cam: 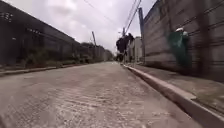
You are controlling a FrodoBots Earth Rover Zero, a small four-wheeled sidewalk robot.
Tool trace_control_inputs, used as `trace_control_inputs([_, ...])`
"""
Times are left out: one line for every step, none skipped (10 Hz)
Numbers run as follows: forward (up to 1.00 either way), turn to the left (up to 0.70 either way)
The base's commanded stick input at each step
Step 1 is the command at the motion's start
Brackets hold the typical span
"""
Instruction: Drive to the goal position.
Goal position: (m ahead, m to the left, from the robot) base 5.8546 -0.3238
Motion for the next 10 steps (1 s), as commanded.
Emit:
trace_control_inputs([1.0, 0.0])
trace_control_inputs([1.0, 0.0])
trace_control_inputs([1.0, 0.0])
trace_control_inputs([1.0, 0.0])
trace_control_inputs([1.0, 0.0])
trace_control_inputs([1.0, 0.0])
trace_control_inputs([1.0, 0.0])
trace_control_inputs([1.0, 0.0])
trace_control_inputs([1.0, 0.0])
trace_control_inputs([1.0, 0.0])
